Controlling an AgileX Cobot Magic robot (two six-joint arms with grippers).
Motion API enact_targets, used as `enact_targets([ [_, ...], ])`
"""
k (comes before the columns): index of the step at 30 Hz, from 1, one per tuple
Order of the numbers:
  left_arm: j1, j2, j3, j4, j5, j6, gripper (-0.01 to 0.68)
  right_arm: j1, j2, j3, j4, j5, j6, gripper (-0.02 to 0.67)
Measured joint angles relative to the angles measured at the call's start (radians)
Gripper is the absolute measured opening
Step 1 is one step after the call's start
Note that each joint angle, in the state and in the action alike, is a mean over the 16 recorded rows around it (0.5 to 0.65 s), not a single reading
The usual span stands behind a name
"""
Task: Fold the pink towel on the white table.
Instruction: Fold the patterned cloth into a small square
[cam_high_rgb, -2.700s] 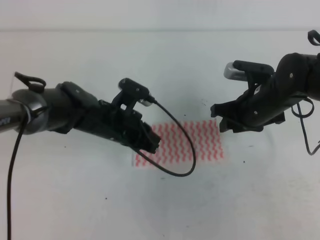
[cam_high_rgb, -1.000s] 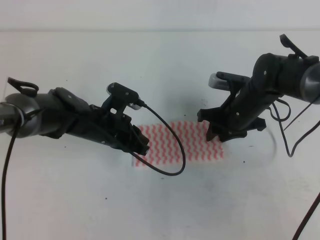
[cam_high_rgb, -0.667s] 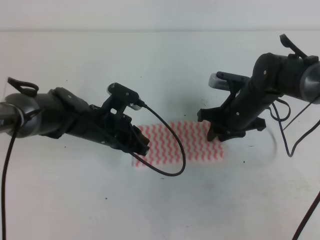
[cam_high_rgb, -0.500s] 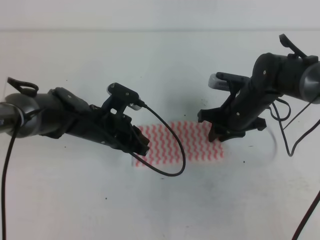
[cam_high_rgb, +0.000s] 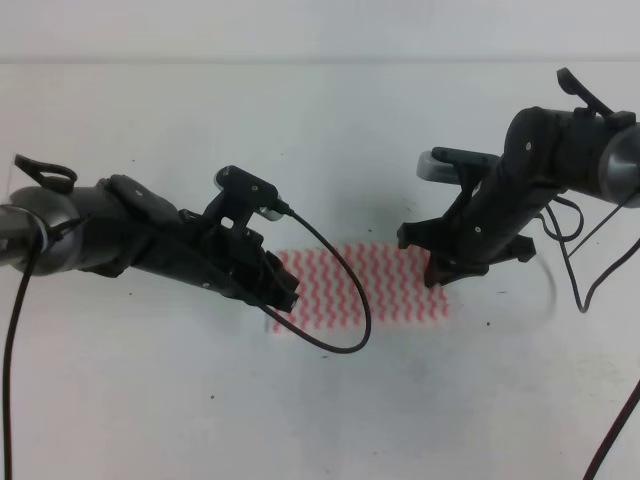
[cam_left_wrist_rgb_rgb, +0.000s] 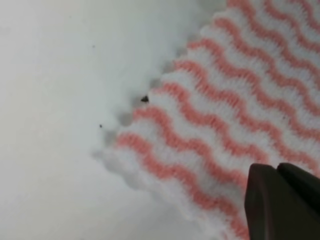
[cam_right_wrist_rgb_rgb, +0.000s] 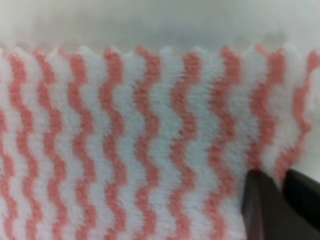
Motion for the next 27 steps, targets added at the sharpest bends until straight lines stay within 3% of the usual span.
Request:
enact_targets([
  [10, 0.0, 0.0, 0.0, 0.002, 0.002, 0.028, -0.005, 0.0, 0.0, -0.002, -0.01, 0.005, 0.0, -0.01],
  [27, 0.0, 0.039, -0.002, 0.014, 0.011, 0.06, -0.005, 0.0, -0.002, -0.005, -0.006, 0.015, -0.002, -0.015],
])
